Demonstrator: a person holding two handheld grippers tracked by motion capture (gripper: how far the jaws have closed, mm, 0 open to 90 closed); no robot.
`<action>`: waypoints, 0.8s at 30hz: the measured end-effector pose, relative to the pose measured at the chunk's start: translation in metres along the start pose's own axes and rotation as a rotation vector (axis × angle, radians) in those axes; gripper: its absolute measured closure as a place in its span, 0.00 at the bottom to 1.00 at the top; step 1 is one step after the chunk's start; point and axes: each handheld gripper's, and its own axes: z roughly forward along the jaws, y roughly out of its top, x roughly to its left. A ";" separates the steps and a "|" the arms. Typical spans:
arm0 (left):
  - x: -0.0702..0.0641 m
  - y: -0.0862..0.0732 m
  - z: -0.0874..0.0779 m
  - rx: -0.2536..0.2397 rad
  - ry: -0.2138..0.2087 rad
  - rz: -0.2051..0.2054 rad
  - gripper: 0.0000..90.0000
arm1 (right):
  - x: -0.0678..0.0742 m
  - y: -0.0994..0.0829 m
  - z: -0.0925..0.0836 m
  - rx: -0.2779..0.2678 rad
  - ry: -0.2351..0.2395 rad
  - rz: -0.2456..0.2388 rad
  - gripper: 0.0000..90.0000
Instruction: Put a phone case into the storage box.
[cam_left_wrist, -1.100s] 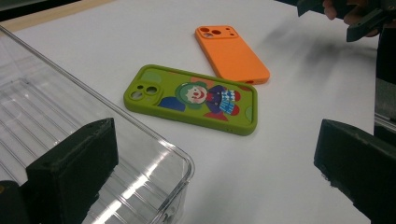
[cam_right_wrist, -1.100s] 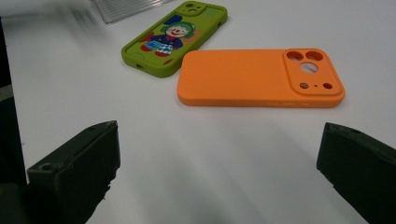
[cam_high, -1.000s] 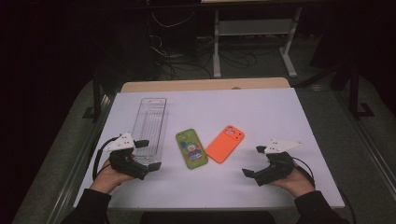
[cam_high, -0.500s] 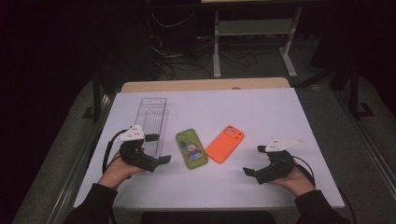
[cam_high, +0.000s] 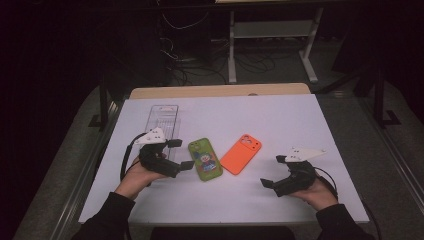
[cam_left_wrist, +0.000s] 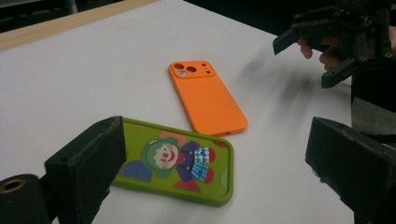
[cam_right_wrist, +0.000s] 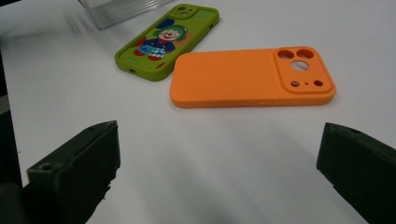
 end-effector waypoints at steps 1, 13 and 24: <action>0.000 0.001 0.003 0.008 0.000 0.003 0.06 | 0.000 0.000 0.000 0.000 0.000 0.000 0.00; -0.001 0.017 0.028 0.017 0.009 0.001 0.21 | -0.002 0.001 -0.002 -0.009 -0.009 -0.010 0.00; 0.000 0.024 0.059 0.034 0.026 -0.025 0.40 | 0.000 0.002 -0.002 -0.009 -0.014 -0.016 0.00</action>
